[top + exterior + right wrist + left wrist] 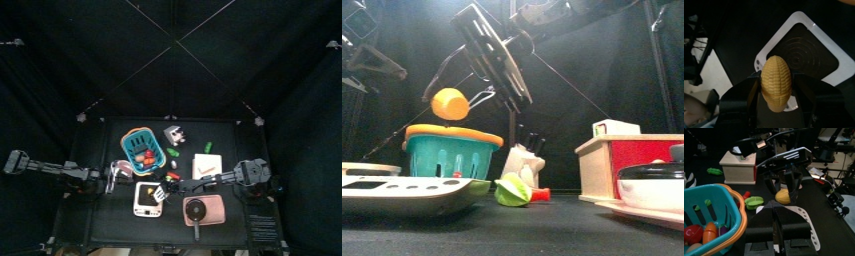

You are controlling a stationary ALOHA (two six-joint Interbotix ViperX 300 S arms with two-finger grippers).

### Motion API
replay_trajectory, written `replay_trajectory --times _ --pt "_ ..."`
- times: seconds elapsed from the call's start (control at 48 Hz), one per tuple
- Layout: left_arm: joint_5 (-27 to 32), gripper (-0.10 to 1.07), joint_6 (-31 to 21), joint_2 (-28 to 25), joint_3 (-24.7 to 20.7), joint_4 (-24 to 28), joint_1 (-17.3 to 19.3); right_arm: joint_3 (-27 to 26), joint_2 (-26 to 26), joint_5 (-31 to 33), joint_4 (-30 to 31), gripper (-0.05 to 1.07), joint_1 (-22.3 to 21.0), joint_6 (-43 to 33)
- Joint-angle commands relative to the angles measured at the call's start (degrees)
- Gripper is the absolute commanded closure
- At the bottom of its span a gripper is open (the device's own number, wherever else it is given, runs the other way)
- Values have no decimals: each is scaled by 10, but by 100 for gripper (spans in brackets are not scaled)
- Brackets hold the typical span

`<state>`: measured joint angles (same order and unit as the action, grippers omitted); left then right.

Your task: Place corn on stove

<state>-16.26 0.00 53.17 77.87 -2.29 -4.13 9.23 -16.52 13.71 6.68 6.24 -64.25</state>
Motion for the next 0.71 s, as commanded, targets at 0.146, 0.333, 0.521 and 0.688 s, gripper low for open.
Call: replay_trajectory --times 0.146,0.333,0.521,0.688 --pt "-3 67 -1 -1 -14 -7 -2 -11 -11 -77 16 47 1 -98" --pt "-4 67 -1 -1 -14 -8 -2 -20 -16 -60 45 47 1 -149" --pt "-4 67 -1 -1 -14 -8 -3 -27 3 49 80 47 -2 -207" --pt "-3 67 2 0 -18 -6 -3 -59 -2 134 156 47 1 -301"
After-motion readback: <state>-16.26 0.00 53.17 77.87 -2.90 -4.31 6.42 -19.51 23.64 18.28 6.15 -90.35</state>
